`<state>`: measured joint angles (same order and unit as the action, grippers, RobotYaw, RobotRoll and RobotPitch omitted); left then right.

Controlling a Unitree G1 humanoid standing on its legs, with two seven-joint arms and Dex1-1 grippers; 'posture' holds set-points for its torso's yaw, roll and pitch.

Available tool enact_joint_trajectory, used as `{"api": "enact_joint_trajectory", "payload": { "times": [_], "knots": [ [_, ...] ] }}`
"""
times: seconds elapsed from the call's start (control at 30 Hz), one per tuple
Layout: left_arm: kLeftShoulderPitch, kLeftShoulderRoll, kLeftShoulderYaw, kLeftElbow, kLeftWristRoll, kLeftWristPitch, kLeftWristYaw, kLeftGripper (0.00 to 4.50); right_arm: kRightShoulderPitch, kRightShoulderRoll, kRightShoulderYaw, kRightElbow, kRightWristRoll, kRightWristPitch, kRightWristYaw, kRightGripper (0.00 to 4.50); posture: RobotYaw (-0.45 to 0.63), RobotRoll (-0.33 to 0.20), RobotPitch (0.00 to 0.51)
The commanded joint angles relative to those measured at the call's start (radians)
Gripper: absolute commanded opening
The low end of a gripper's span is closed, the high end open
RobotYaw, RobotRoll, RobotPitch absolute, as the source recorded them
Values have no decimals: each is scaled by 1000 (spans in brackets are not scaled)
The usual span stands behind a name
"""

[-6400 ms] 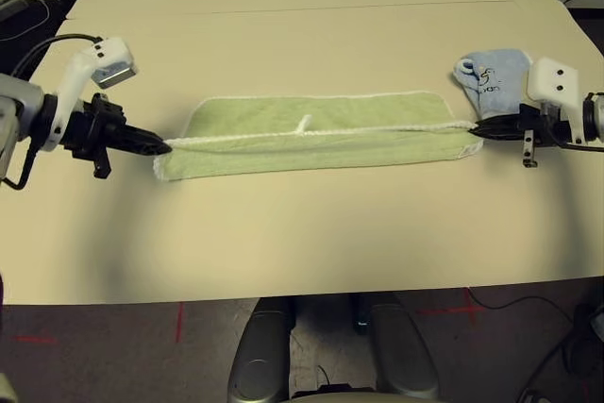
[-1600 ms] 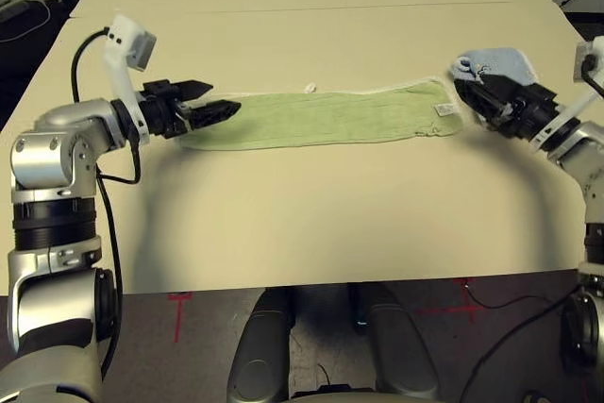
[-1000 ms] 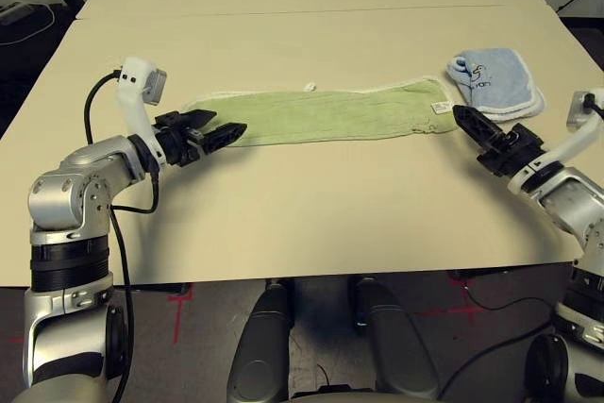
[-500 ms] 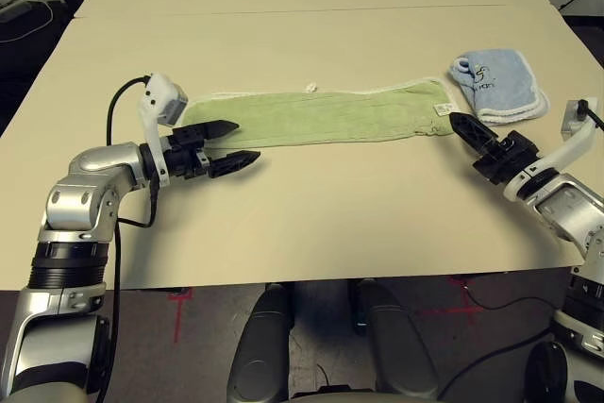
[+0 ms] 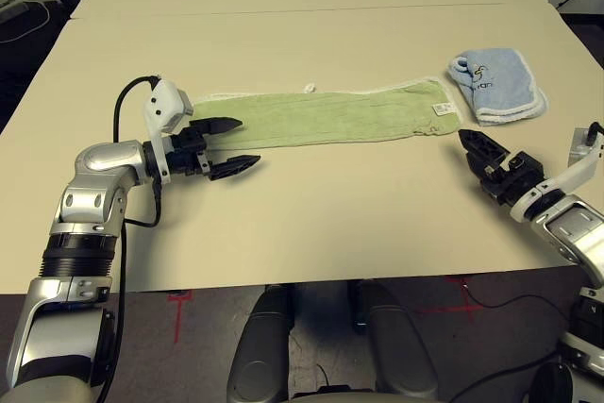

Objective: Fold the towel and set it aside.

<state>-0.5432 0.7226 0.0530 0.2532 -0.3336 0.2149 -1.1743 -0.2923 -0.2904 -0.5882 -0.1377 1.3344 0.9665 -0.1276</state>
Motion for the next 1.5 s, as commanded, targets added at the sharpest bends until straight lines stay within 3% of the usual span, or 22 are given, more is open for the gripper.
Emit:
{"api": "enact_joint_trajectory", "payload": {
  "times": [0.03,0.3,0.7,1.5],
  "knots": [
    [2,1,-22,-2,6,10,-17,4464,-13,9,22,49,-8,-27,-18,4485,39,0,226],
    [1,12,-25,-19,3,34,-21,4464,-67,21,13,139,65,-46,-121,4485,47,0,226],
    [10,15,-24,-51,3,60,-13,4464,32,-6,28,112,144,-63,-139,4485,47,0,226],
    [72,25,-7,-124,-8,98,15,4464,-102,-37,64,308,-46,-159,99,4485,68,0,226]
  ]
}}
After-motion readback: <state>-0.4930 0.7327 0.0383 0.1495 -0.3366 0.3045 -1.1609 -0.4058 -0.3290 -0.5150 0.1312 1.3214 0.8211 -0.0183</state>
